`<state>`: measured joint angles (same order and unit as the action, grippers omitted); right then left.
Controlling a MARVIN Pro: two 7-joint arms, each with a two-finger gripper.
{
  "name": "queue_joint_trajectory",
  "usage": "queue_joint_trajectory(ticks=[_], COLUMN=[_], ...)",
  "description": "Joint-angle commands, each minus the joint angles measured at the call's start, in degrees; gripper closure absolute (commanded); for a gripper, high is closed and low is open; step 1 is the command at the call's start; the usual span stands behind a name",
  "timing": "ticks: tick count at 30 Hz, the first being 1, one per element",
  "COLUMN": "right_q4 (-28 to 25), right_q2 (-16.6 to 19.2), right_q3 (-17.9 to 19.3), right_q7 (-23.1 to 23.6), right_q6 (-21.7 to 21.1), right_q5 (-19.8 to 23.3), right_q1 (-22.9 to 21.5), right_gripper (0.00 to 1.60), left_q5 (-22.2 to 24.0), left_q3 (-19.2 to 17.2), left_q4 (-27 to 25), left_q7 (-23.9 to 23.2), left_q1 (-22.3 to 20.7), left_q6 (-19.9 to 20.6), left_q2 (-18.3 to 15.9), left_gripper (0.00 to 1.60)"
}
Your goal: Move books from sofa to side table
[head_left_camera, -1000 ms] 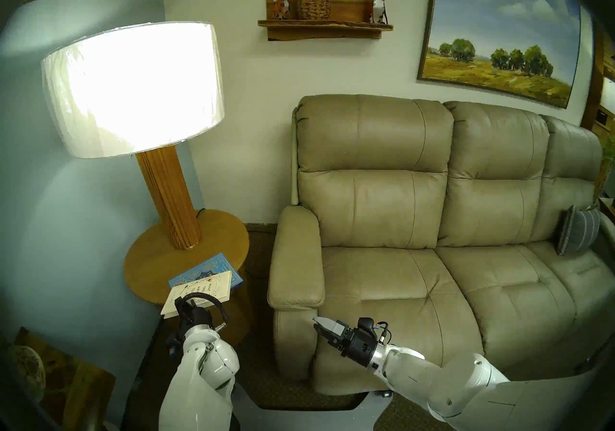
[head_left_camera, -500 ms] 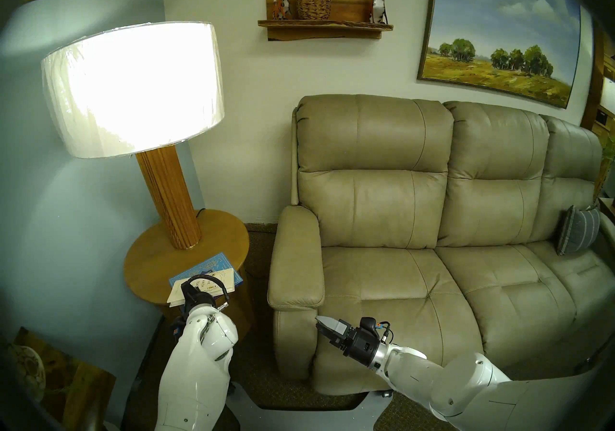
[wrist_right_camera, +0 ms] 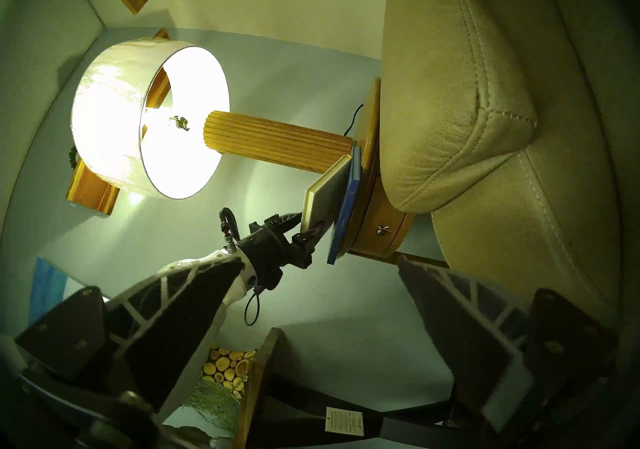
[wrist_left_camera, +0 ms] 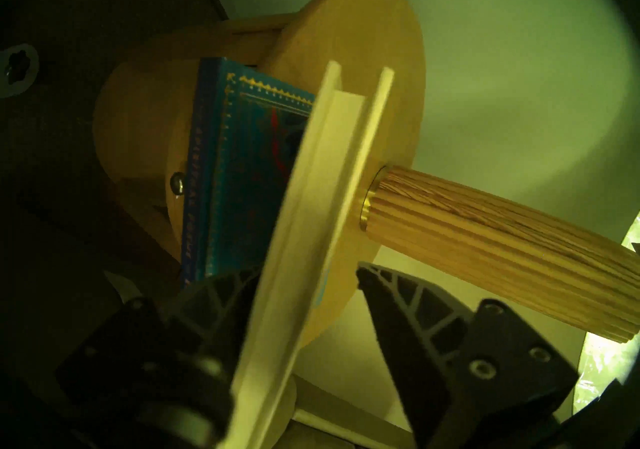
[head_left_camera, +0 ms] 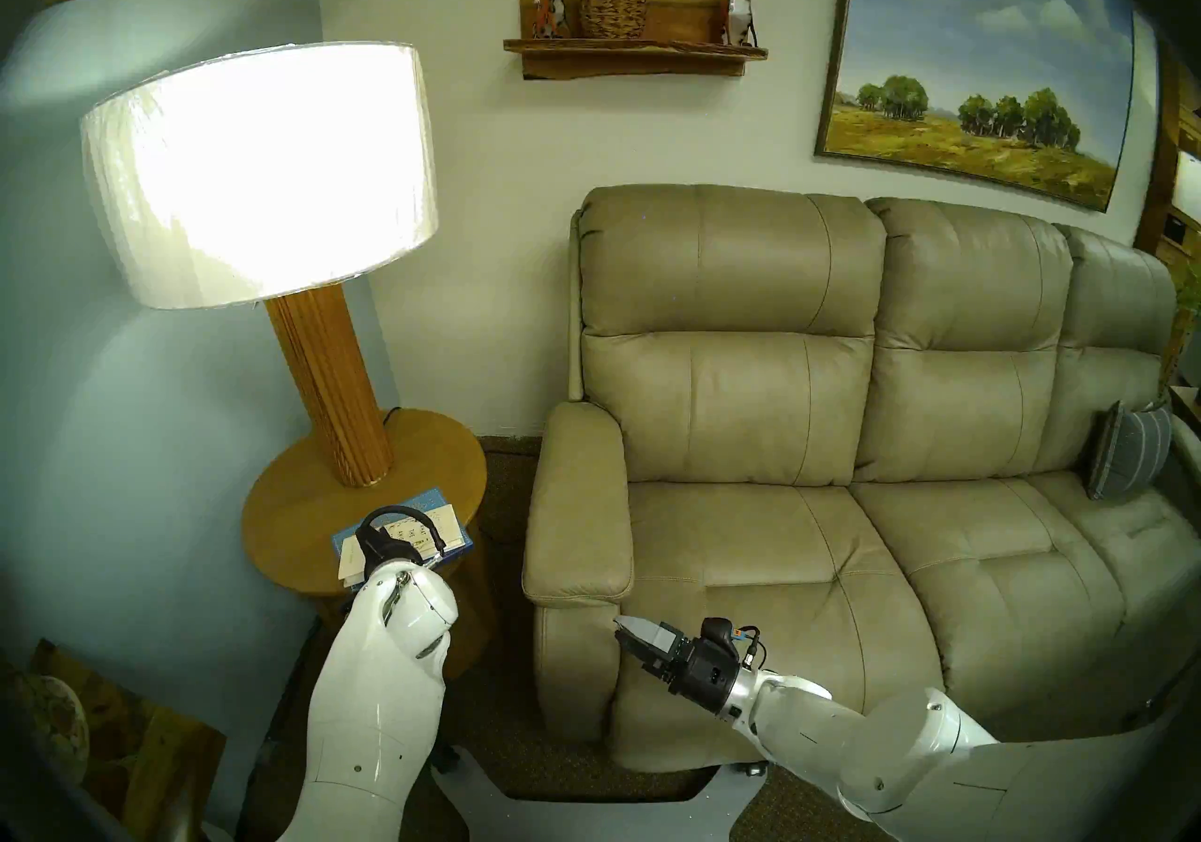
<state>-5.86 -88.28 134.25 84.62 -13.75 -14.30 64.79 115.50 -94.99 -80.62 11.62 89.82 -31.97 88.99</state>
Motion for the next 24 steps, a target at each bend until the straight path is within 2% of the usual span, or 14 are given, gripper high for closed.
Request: queue_joint_trajectory(ticks=[1, 2, 3, 7, 8, 9, 10, 11, 13, 14, 18, 21, 22, 24], right_q4=[0.1, 0.1, 0.1, 0.1, 0.1, 0.1, 0.1, 0.1, 0.1, 0.1, 0.1, 0.1, 0.1, 0.1], right_q2=[-0.7, -0.7, -0.7, -0.9, -0.9, -1.0, -1.0, -1.0, -1.1, -1.1, -1.1, -1.1, -1.1, -1.1], right_q3=[-0.6, -0.7, -0.8, -1.3, -1.4, -1.7, -1.7, -1.8, -2.1, -2.3, -2.7, -3.3, -3.5, -3.6], right_q7=[0.4, 0.4, 0.4, 0.4, 0.4, 0.4, 0.4, 0.4, 0.4, 0.4, 0.4, 0.4, 0.4, 0.4], right_q6=[0.6, 0.7, 0.8, 1.1, 1.2, 1.3, 1.3, 1.4, 1.5, 1.6, 2.0, 2.3, 2.3, 2.4], right_q5=[0.6, 0.7, 0.8, 1.1, 1.2, 1.6, 1.6, 1.6, 1.8, 1.9, 2.4, 2.9, 3.1, 3.2], right_q1=[-0.7, -0.7, -0.7, -0.8, -0.7, -0.7, -0.7, -0.7, -0.6, -0.5, -0.3, -0.1, -0.1, 0.0], right_gripper=[0.0, 0.0, 0.0, 0.0, 0.0, 0.0, 0.0, 0.0, 0.0, 0.0, 0.0, 0.0, 0.0, 0.0], left_q5=[2.0, 1.8, 2.5, 3.1, 3.6, 6.0, 6.0, 8.0, 8.4, 9.3, 10.4, 11.3, 11.2, 11.4], left_q3=[-1.4, -1.6, -1.5, -1.6, -1.4, -3.8, -3.8, -4.6, -4.6, -4.7, -5.6, -6.3, -6.5, -6.7], left_q4=[-4.5, -4.7, -5.5, -8.4, -9.2, -8.7, -8.7, -8.5, -8.4, -8.7, -11.3, -11.8, -11.4, -10.9], left_q7=[0.4, -0.1, 0.5, 0.3, 0.4, 0.4, 0.4, 1.3, 0.4, 0.7, -0.9, -0.7, -1.1, -1.2], left_q1=[-0.5, -0.4, 0.3, 2.6, 3.4, 3.2, 3.2, 3.8, 5.1, 5.8, 8.1, 9.2, 9.2, 9.1], left_q6=[1.6, 1.1, 2.7, 3.2, 4.5, 3.4, 3.4, 5.4, 6.2, 7.2, 7.2, 8.9, 8.5, 9.1], left_q2=[-0.3, 0.0, -0.4, 0.5, 0.3, 1.9, 1.9, 1.7, 1.8, 1.8, 3.1, 2.7, 2.9, 2.7], left_gripper=[0.52, 0.34, 0.34, 0.3, 0.31, 0.04, 0.04, 0.08, 0.21, 0.23, 0.1, 0.12, 0.06, 0.04])
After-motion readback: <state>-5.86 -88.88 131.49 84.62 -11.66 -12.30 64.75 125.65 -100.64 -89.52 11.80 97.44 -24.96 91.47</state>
